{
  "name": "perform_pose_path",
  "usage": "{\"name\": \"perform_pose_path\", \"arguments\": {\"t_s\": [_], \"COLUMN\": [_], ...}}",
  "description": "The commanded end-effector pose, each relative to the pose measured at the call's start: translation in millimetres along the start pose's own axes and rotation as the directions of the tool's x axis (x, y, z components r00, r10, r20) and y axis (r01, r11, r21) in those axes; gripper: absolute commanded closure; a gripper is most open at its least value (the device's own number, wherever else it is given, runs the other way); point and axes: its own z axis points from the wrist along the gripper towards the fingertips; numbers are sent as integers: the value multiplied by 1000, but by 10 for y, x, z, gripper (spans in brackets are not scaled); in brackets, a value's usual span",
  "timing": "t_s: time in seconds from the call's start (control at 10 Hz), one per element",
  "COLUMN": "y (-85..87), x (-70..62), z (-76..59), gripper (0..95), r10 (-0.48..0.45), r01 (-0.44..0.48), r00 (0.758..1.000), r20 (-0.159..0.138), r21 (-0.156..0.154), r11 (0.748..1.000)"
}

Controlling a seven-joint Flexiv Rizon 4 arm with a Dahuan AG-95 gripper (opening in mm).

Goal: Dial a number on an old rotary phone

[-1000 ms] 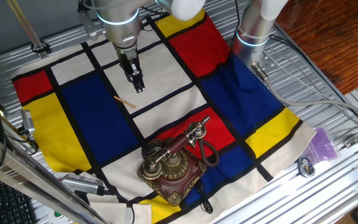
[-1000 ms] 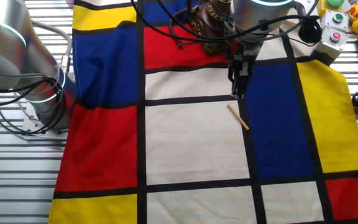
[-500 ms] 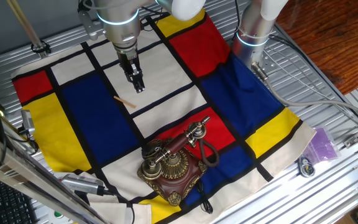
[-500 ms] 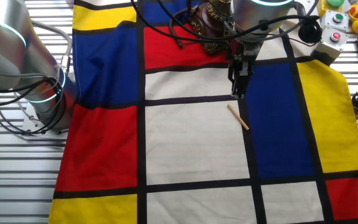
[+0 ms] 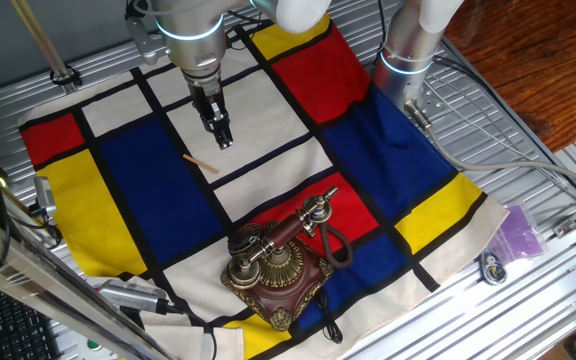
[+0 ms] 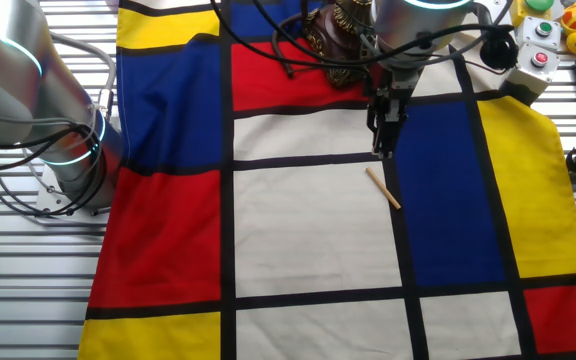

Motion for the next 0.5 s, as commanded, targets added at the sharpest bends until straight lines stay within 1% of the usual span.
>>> {"name": "perform_pose_path", "arguments": {"t_s": [0.1, 0.2, 0.5], "y": [0, 0, 1], "x": [-1, -1, -1], "z": [0, 0, 0], "gripper": [950, 950, 950], "r10": [-399, -402, -403], "r01": [416, 416, 417], "r00": [893, 894, 893], "r20": [207, 201, 200], "r21": [-44, -35, -35], "r11": [908, 909, 908]}}
